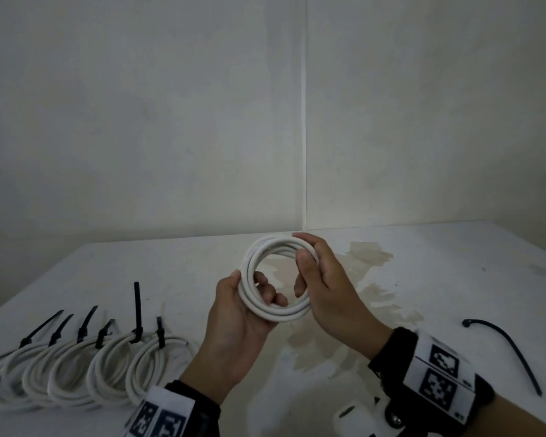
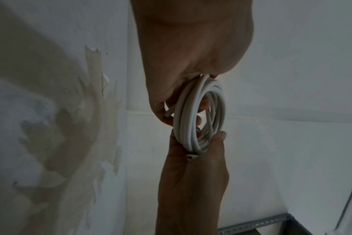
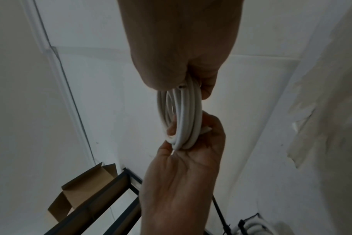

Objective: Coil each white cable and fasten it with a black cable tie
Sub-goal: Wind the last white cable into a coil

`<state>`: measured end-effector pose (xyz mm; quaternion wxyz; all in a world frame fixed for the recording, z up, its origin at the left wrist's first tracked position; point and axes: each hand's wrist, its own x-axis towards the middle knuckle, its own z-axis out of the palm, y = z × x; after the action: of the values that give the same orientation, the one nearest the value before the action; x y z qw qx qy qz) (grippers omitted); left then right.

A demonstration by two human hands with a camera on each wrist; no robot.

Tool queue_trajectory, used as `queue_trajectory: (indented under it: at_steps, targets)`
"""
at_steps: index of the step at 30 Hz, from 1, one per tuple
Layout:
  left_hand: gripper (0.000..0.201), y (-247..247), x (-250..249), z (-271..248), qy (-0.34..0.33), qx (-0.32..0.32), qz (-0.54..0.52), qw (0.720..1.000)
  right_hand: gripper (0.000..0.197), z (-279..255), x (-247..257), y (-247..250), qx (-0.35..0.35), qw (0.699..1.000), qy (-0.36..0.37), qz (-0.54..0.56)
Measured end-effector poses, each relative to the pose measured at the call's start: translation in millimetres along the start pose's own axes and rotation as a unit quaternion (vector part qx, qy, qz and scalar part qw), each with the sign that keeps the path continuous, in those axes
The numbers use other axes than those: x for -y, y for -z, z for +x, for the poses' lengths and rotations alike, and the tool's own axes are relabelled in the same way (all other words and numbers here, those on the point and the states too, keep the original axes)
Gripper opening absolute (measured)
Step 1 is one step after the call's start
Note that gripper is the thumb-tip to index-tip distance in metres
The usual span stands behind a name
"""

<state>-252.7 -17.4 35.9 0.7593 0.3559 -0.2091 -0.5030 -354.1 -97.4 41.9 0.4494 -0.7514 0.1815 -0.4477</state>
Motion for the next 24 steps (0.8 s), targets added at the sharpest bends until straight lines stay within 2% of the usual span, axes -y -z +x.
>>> queue_trajectory:
  at_steps: [4,8,11,13,16,19,21,24]
  targets:
    - [0.048,7,-5,1,0.01,0.015,0.1,0.995,0.018,2,-3,12,0.036,0.999,-0.005,-0.037]
    - [0.064,3,-24,5,0.062,0.053,0.205,0.975,0.017,5,4,26,0.154,0.984,-0.016,-0.085]
    - [0.049,-7,-23,4,0.04,0.066,0.321,0.944,0.018,4,10,28,0.198,0.975,-0.017,-0.101]
    - [0.041,-14,-16,2,0.007,0.04,0.322,0.946,0.023,2,10,27,0.182,0.98,-0.019,-0.074]
    - [0.04,-19,-6,-2,-0.022,-0.027,0.249,0.968,0.034,1,9,23,0.135,0.99,-0.025,-0.035]
    - [0.041,-20,2,-1,-0.041,-0.062,0.184,0.98,0.048,-1,10,20,0.108,0.989,-0.091,0.043]
    - [0.041,-21,5,-1,-0.053,-0.059,0.169,0.982,0.041,-3,12,18,0.093,0.989,-0.106,0.051]
    - [0.039,-19,9,-2,-0.041,-0.009,0.169,0.985,0.033,-1,9,18,0.049,0.995,-0.085,0.021]
